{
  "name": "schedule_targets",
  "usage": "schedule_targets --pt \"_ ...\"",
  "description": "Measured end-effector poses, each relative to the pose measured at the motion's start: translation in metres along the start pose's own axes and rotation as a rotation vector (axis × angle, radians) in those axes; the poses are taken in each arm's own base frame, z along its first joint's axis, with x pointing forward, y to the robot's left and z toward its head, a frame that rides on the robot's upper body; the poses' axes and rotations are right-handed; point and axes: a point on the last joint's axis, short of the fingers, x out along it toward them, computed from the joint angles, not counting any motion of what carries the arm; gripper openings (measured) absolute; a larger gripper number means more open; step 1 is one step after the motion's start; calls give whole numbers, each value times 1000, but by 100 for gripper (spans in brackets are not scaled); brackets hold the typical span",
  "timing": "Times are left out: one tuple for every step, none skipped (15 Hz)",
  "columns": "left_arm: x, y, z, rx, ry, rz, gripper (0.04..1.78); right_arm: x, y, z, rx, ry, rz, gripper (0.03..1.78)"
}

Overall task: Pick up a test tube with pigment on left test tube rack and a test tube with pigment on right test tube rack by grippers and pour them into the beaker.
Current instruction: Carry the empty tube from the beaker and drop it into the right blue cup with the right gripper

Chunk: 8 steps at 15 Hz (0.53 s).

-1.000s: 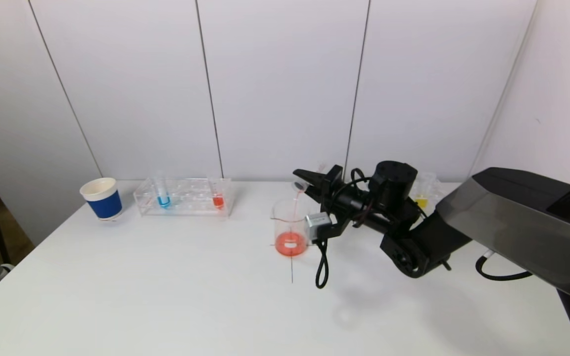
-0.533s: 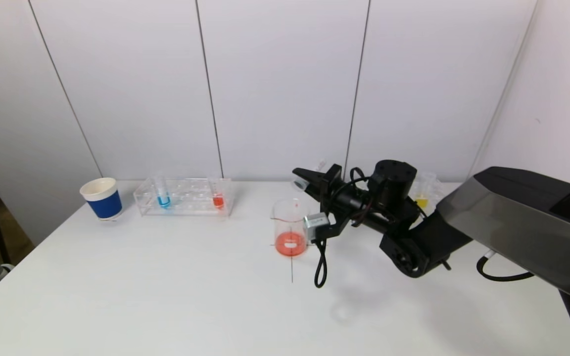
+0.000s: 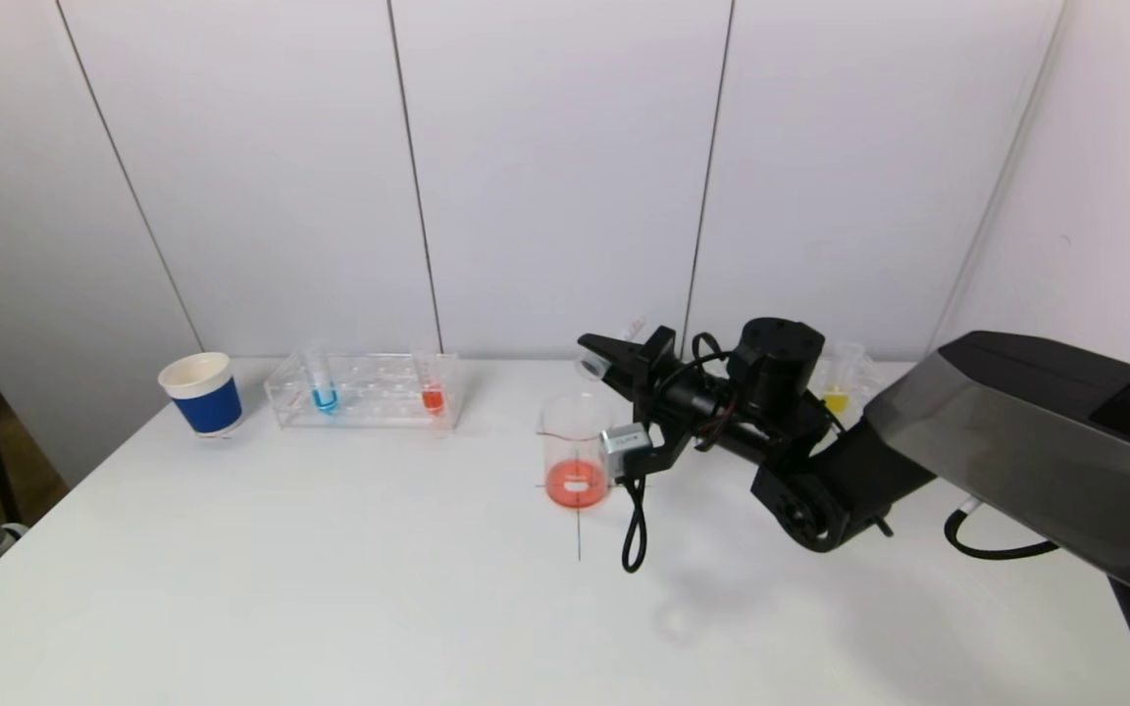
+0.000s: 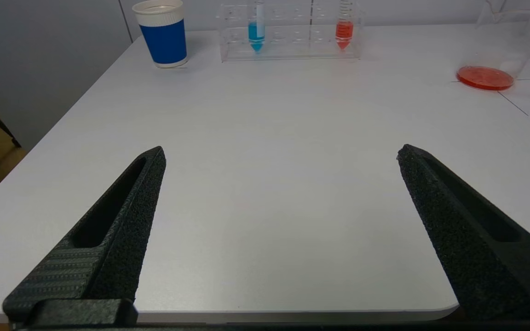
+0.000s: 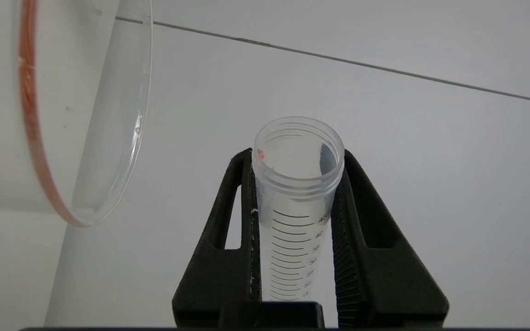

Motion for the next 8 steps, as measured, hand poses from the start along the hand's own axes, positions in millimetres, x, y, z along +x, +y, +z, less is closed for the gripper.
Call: schedule_targets --pt "0 0 0 0 0 0 176 0 0 0 1 0 0 49" --pt "0 0 0 0 0 0 176 0 -1 0 7 1 -2 49" --pt "0 0 0 0 0 0 176 0 -2 -1 17 5 -4 49" --pt "0 0 0 0 0 0 176 -1 -3 -1 38 16 -8 49" --pt "0 0 0 0 0 -1 176 -1 -6 -1 75 30 -15 49" --pt "0 0 0 0 0 0 176 -2 -9 -1 122 43 -25 49" --pt "0 0 0 0 0 0 176 -1 -13 1 168 49 -34 49" --pt "0 0 0 1 0 -1 176 -1 -17 3 222 48 -45 49"
